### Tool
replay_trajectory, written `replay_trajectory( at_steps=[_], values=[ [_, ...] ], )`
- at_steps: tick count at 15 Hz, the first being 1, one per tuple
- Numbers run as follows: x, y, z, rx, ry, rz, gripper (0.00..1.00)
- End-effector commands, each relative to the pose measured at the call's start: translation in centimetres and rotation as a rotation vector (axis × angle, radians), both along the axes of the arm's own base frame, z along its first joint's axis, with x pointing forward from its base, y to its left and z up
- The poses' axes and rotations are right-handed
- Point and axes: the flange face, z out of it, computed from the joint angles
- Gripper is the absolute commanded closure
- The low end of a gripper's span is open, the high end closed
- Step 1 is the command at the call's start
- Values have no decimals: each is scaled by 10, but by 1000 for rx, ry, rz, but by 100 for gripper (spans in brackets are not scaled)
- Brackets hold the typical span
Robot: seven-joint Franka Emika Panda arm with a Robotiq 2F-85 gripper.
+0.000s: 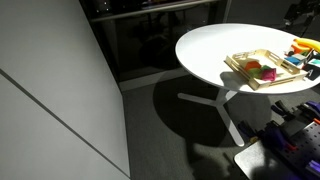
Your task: Put the banana in the box
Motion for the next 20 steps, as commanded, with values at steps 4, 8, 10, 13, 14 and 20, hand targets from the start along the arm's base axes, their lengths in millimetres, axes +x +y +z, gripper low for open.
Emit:
replay_trajectory(
  at_steps=[4,8,10,13,14,20],
  values=[
    [10,-47,4,-97,19,60,0],
    [6,-42,-1,-74,19,54,0],
    [7,-42,0,-74,18,54,0],
    [7,-42,0,-75,18,54,0],
    [7,-42,0,-75,18,54,0],
    [15,-63,-20,-100,29,-7,0]
  ],
)
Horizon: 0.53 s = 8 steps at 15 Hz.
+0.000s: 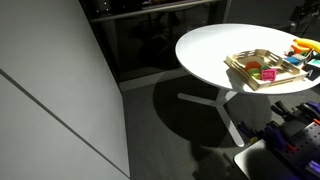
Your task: Put the banana in the box
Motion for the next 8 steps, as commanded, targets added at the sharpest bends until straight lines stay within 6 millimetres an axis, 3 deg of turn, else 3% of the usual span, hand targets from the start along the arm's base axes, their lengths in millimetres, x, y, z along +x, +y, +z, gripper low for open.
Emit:
replay_trajectory(
  at_steps=[1,8],
  values=[
    [10,-20,-11,-29,-7,-43,0],
    [23,-56,-47,-61,7,-73,0]
  ],
)
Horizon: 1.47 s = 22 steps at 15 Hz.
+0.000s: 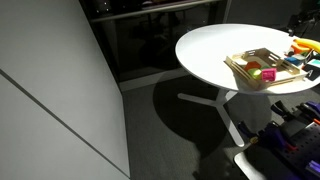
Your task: Put the banana in the box
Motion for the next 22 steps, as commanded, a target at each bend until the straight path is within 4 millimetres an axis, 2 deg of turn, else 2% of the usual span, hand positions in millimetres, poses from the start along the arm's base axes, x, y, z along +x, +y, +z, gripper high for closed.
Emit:
replay_trajectory(
  at_steps=[1,12,22],
  values=[
    [12,-25,-11,-23,6,-30,0],
    [-9,-89,-45,-60,15,-93,0],
    [-31,-133,-71,-110,-4,-135,0]
  ],
)
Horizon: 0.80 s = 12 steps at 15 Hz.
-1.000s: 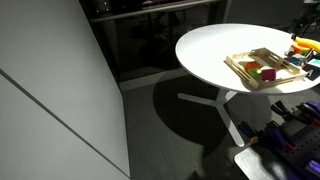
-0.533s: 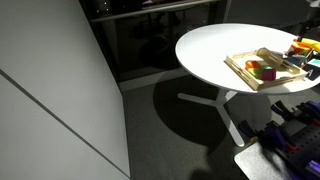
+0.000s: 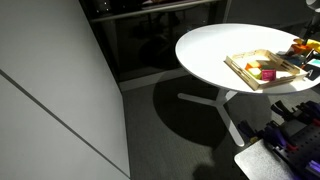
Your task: Put the banana in the box
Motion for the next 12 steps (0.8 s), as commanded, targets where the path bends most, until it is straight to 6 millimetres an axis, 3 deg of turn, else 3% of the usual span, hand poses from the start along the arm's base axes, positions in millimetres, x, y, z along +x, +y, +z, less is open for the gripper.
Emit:
replay_trajectory(
  at_steps=[1,12],
  values=[
    [-2,-19,-2,-25,-12,1,0],
    [-19,-41,-14,-47,-51,-11,0]
  ],
)
